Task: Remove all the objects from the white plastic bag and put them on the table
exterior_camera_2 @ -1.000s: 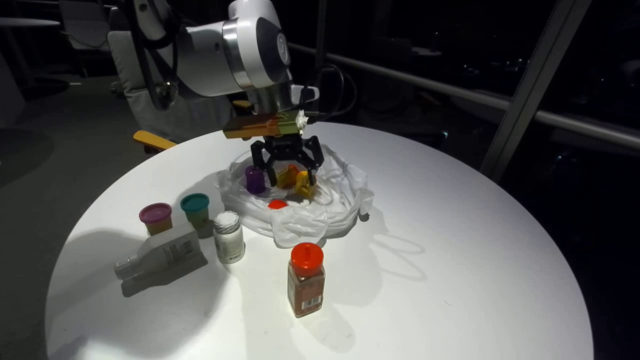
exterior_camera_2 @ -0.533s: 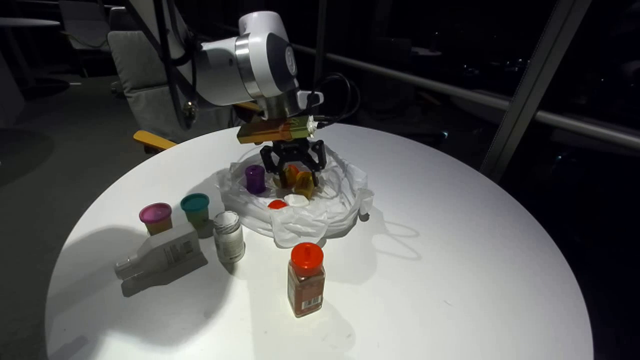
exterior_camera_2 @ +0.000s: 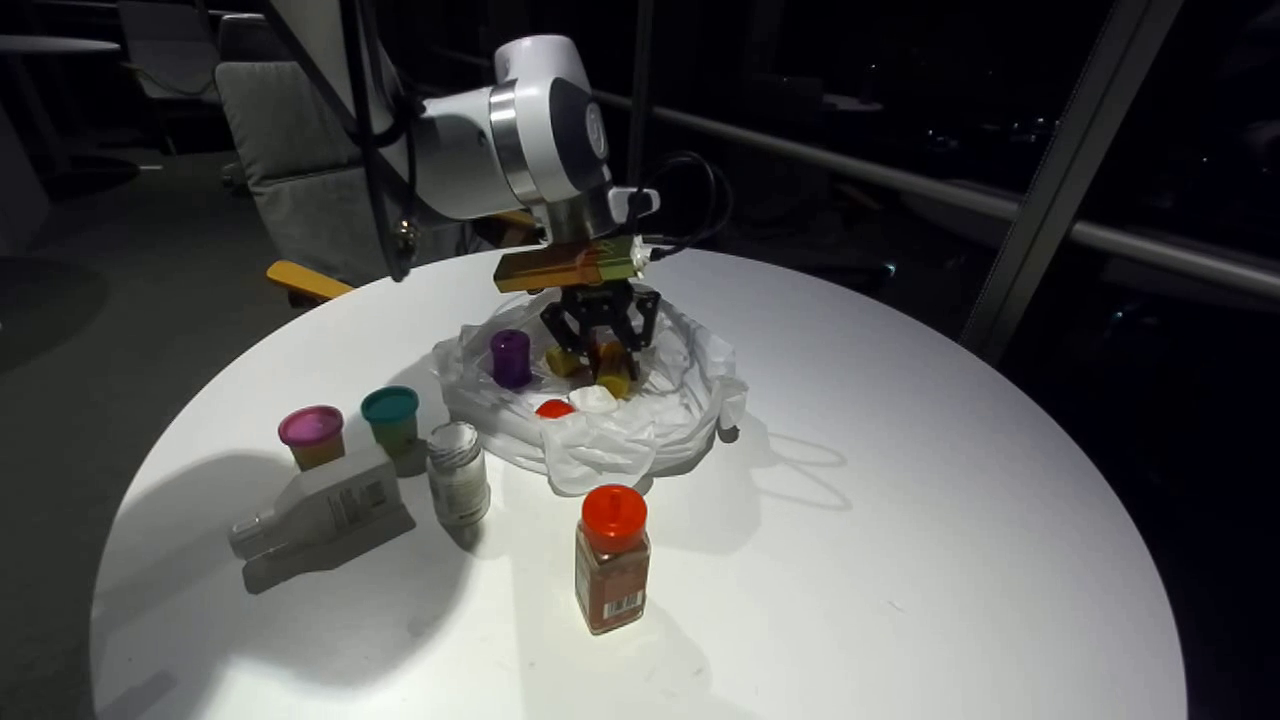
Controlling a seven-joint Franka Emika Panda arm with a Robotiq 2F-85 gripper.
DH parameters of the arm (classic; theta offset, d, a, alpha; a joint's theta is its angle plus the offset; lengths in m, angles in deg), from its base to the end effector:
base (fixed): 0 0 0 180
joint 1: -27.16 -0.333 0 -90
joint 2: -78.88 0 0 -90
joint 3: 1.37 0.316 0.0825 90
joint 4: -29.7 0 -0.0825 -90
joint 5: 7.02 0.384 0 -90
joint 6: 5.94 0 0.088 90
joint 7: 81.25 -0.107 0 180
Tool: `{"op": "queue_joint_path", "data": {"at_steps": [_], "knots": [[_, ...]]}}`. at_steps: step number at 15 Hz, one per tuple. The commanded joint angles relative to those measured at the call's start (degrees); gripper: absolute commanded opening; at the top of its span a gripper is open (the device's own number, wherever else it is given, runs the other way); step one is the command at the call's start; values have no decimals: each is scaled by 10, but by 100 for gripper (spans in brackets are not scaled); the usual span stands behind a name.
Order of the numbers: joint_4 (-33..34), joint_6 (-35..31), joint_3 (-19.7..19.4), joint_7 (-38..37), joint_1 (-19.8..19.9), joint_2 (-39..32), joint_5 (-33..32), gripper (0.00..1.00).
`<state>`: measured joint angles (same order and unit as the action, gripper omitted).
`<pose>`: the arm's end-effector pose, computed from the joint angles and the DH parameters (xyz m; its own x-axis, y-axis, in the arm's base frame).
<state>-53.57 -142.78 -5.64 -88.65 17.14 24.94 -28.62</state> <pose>0.7095 0.0772 0.1210 0.9617 0.2738 -0.0162 0.2651 -0.9128 0.3106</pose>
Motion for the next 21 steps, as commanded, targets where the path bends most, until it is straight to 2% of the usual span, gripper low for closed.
{"op": "queue_joint_path", "data": {"at_steps": [1,3,8,10,14,18,21], "knots": [[-11,27,-17,-8,-16,25,6,20],[-32,42,-19,-26,-23,50,8,19],[-134,86,-5,-123,-47,172,39,19],[-194,72,-7,-186,-64,226,46,19],[-309,39,-19,-338,-101,317,19,19],[-432,50,-1,-460,-95,392,11,19],[-533,41,11,-516,-81,439,11,19]]}}
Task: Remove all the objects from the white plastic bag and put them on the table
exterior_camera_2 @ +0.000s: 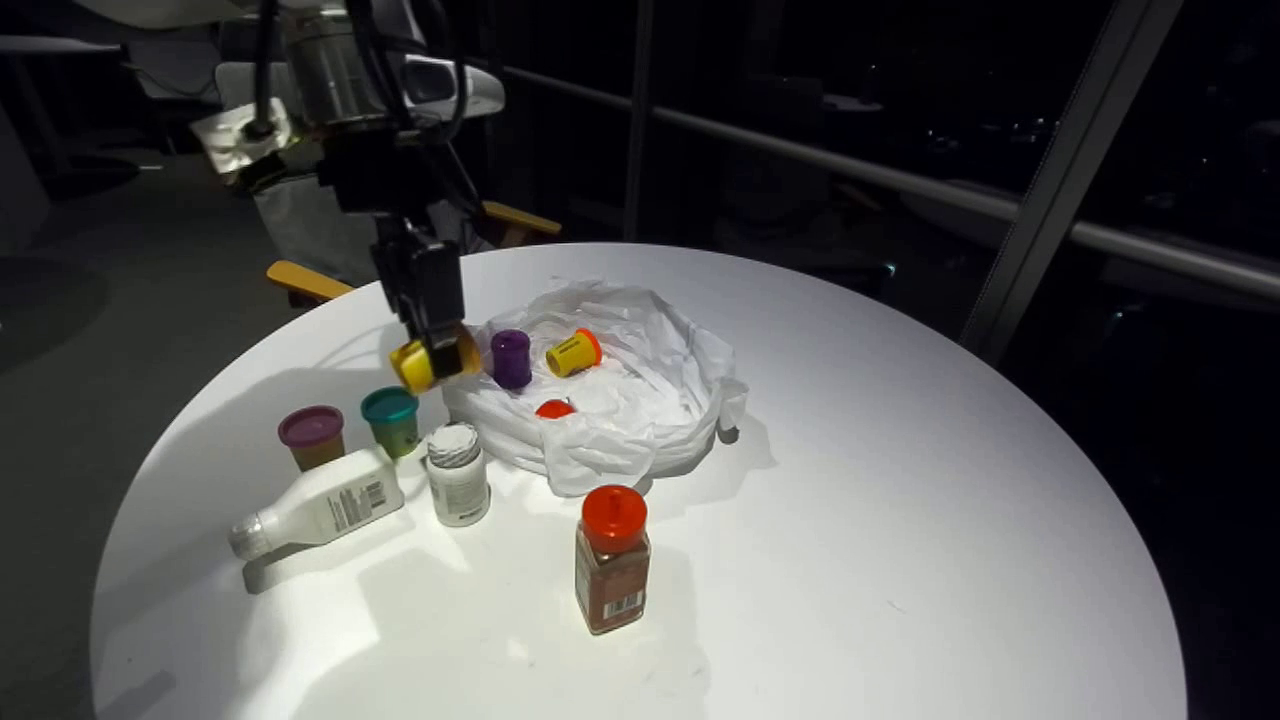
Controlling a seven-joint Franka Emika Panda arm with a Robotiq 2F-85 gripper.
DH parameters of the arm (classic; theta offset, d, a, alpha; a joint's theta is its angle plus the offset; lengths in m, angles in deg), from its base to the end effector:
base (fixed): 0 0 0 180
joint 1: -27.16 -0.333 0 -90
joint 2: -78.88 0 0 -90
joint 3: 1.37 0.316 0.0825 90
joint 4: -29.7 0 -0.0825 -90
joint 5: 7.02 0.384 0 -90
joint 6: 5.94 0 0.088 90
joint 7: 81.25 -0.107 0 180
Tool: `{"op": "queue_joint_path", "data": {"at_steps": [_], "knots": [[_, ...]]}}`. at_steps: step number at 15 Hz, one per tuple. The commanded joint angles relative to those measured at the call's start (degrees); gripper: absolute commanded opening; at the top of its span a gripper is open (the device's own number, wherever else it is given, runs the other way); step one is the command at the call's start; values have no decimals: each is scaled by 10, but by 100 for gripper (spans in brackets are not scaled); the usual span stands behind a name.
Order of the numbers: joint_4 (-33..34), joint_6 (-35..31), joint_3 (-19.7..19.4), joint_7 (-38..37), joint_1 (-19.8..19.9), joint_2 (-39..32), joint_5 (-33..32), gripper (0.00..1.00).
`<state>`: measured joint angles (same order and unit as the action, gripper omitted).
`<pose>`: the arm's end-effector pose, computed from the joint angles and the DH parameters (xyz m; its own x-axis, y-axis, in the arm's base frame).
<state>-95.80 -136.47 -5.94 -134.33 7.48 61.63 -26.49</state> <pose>0.5189 0.1313 0.2329 0.9182 -0.3945 0.0361 -0.3840 -0.8641 0.3252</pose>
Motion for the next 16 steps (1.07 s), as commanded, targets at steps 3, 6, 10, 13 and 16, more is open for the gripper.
{"op": "queue_joint_path", "data": {"at_steps": [3,6,10,13,16], "knots": [[-175,-43,26,-96,29,92,-16,19],[-203,-86,33,-107,42,78,-40,19],[-183,-191,14,-110,62,4,-80,19],[-159,-232,-12,-107,62,-47,-81,19],[-142,-244,-39,-102,47,-68,-73,68]]}}
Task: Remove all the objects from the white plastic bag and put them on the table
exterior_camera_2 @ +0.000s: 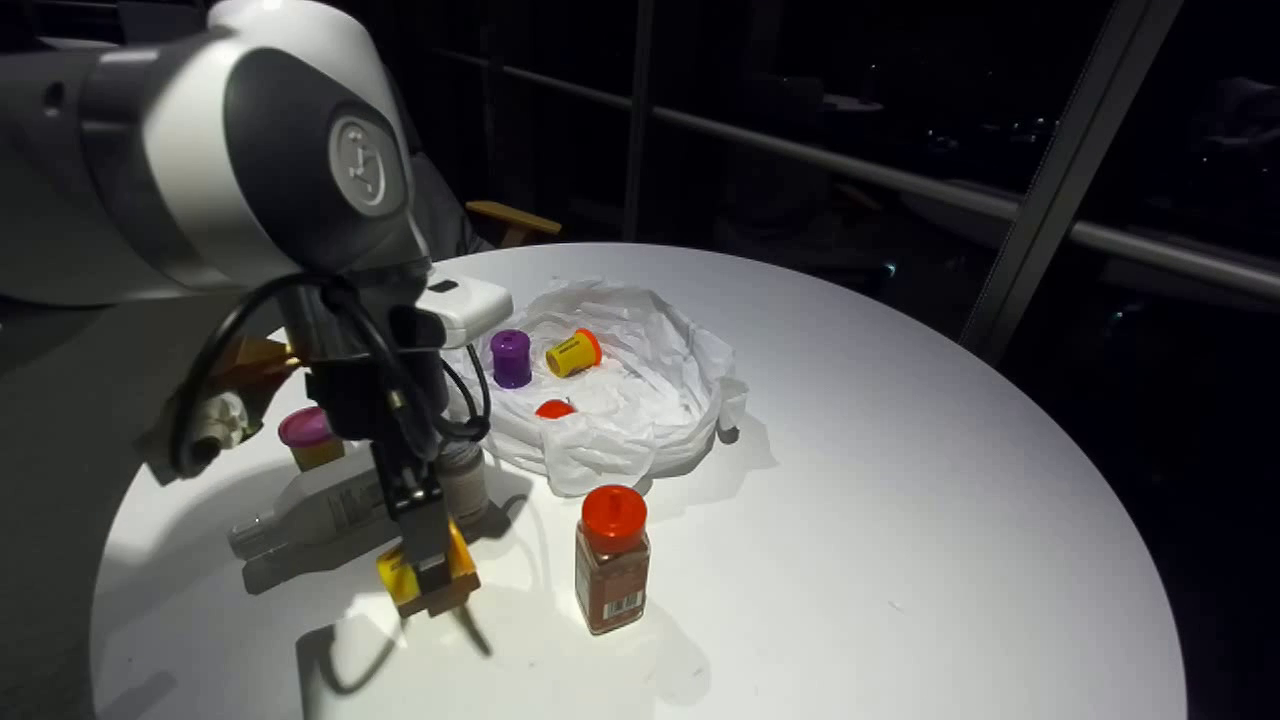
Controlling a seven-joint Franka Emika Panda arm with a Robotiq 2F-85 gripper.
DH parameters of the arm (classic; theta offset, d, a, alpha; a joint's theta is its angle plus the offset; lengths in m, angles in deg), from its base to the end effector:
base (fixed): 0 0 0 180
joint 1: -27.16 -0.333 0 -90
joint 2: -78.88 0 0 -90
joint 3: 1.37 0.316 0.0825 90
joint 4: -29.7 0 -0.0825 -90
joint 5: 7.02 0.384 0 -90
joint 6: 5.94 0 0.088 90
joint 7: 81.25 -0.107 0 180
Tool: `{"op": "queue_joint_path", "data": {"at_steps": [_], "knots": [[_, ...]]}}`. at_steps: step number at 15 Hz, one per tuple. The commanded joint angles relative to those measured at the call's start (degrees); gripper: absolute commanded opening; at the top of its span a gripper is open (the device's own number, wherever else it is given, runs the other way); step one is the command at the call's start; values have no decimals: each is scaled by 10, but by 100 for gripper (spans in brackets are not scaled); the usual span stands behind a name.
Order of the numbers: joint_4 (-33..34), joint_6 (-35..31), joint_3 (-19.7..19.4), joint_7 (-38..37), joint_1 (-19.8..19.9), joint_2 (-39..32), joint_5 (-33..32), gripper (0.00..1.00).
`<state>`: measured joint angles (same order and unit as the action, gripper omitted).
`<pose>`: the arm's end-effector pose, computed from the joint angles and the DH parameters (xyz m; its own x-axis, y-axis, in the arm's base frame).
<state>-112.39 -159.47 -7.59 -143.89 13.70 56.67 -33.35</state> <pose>0.4382 0.0646 0.1251 0.8645 -0.5013 0.0359 -0.4910 -0.8272 0.2733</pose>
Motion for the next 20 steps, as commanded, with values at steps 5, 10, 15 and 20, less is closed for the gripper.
{"op": "queue_joint_path", "data": {"at_steps": [5,10,15,20], "knots": [[30,45,-38,-7,-56,71,-23,99],[99,139,23,22,-38,137,-18,100],[244,156,59,127,4,30,24,100],[393,156,59,230,40,-129,106,100]]}}
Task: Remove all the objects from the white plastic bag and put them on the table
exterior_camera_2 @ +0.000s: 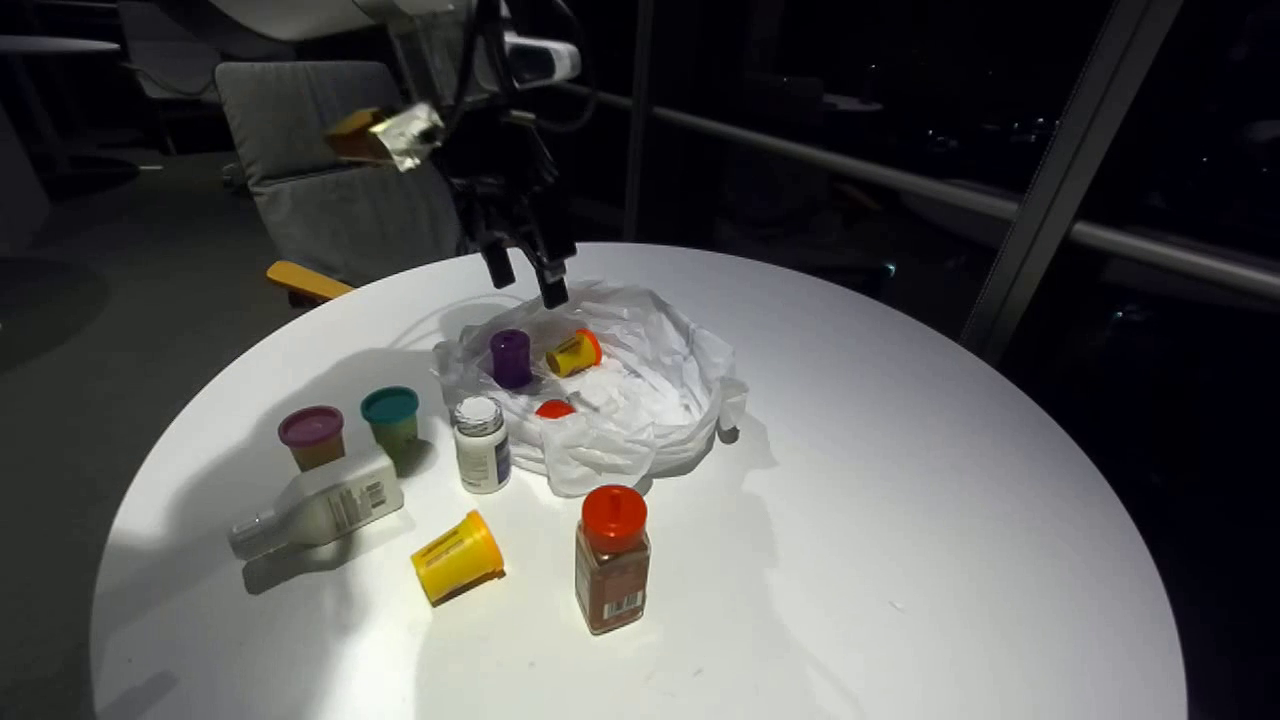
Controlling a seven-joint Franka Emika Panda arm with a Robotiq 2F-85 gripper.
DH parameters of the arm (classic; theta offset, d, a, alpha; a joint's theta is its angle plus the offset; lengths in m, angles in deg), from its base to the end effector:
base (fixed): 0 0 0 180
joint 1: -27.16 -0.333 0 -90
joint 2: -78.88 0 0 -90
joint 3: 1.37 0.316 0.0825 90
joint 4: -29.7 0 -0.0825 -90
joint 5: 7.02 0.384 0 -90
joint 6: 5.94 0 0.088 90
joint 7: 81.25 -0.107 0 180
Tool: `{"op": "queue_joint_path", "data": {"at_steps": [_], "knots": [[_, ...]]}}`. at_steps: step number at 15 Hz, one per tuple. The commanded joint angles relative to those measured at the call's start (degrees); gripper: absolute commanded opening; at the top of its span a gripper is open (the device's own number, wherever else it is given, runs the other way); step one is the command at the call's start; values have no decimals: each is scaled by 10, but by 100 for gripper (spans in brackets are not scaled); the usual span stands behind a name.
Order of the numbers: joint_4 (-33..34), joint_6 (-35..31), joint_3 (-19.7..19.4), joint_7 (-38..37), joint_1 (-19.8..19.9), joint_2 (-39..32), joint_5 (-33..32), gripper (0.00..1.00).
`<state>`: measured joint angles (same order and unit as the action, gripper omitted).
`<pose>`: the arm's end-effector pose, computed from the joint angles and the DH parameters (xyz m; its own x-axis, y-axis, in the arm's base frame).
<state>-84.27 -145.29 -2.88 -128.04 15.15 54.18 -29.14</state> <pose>0.6018 0.1109 0.2460 0.9354 -0.3104 0.1695 -0.3409 -0.9191 0.1977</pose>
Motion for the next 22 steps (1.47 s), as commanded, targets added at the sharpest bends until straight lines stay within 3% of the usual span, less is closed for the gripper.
{"op": "queue_joint_path", "data": {"at_steps": [1,6,11,12,18,19,22], "knots": [[142,11,11,89,31,-138,88,100],[279,0,11,148,49,-257,201,100],[367,3,-3,156,37,-317,232,100],[378,6,-4,157,36,-325,233,81],[390,23,-9,151,31,-328,233,34],[384,24,-13,145,29,-320,232,29],[347,32,-46,92,7,-281,221,29]]}}
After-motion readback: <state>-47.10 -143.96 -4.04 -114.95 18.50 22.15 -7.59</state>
